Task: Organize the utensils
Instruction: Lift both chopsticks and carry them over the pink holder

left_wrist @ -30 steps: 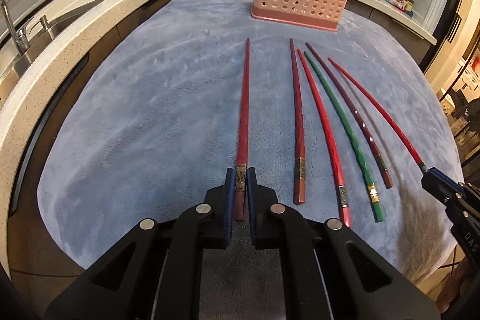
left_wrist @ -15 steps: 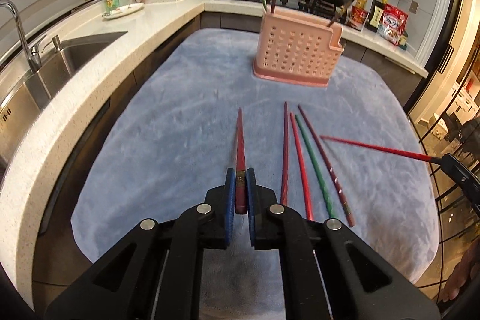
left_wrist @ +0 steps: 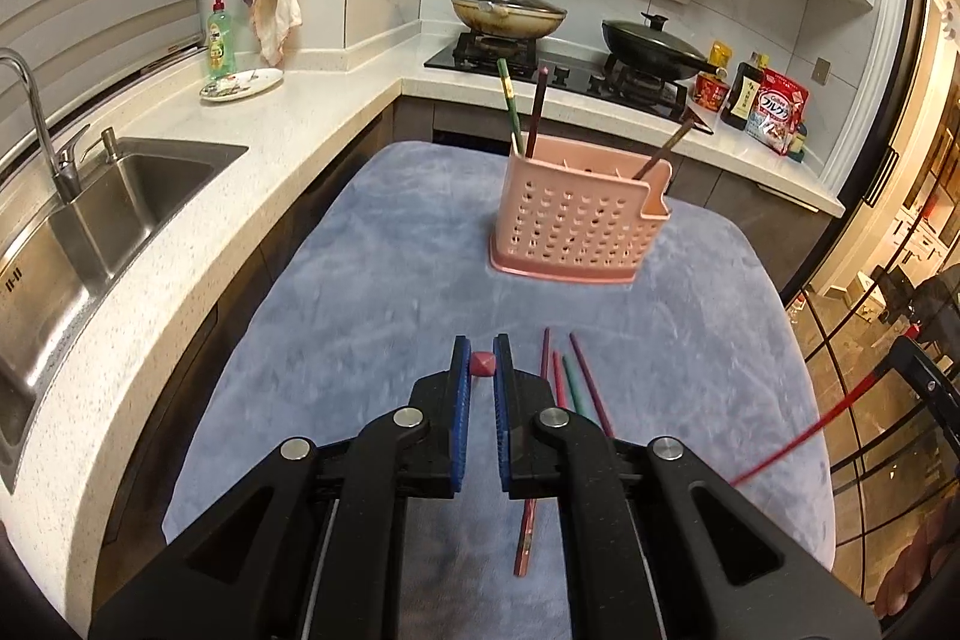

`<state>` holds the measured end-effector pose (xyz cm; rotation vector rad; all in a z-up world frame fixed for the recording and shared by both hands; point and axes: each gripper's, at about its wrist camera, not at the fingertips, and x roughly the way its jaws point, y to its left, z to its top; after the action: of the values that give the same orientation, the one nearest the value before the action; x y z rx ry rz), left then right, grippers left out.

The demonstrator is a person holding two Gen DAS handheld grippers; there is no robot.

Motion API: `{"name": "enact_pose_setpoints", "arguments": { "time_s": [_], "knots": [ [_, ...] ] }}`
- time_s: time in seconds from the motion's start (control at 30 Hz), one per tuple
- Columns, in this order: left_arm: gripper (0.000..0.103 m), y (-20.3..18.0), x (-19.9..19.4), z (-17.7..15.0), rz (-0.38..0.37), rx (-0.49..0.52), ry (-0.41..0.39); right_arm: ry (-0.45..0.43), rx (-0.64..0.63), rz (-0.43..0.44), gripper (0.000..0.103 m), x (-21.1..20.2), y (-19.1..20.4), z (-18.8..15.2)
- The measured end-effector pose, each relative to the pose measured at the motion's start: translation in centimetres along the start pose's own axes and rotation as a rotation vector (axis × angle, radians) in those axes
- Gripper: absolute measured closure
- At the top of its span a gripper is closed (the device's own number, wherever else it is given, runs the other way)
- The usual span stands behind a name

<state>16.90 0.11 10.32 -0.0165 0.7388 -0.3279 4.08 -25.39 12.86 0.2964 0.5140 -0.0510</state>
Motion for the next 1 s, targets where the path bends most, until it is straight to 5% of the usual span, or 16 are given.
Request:
{"name": "enact_pose_setpoints", "arguments": {
  "time_s": [0.47,1.0],
  "knots": [
    [0.096,-3.3,-0.7,9.0,-0.034,0.04,-0.122,-0.092,0.037,0.08,0.096,3.0,0.9,8.7],
    [0.096,-6.4,1.2,21.3,-0.045,0.021,-0.304,-0.221,0.054,0.06,0.096,10.4,1.7,20.3]
  ]
}}
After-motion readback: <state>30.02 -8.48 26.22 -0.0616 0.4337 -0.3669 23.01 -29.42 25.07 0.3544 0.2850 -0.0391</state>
